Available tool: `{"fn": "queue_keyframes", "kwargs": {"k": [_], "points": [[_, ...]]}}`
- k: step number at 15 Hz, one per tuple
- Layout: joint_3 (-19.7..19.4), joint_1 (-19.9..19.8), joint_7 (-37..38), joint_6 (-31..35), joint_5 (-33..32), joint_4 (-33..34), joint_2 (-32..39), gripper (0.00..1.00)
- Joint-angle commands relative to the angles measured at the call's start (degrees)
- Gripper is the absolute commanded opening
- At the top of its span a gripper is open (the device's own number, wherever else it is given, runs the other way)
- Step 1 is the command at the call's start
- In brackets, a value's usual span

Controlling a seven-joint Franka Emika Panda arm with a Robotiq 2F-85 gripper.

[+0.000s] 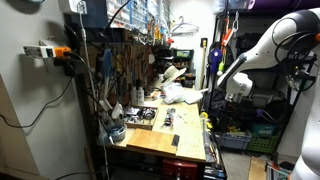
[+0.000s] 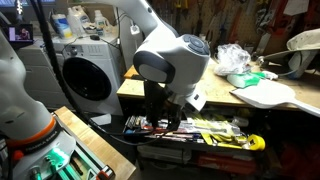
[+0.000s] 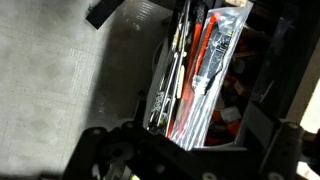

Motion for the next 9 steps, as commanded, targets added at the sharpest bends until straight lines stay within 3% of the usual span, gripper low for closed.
{"fn": "queue_keyframes", "kwargs": {"k": [1, 9], "points": [[3.09, -3.11, 0.65, 0.12, -0.83, -0.05, -0.38, 1.0], [5.31, -9.23, 2.17, -3.39, 0.93, 10.21, 9.83, 1.0]]}}
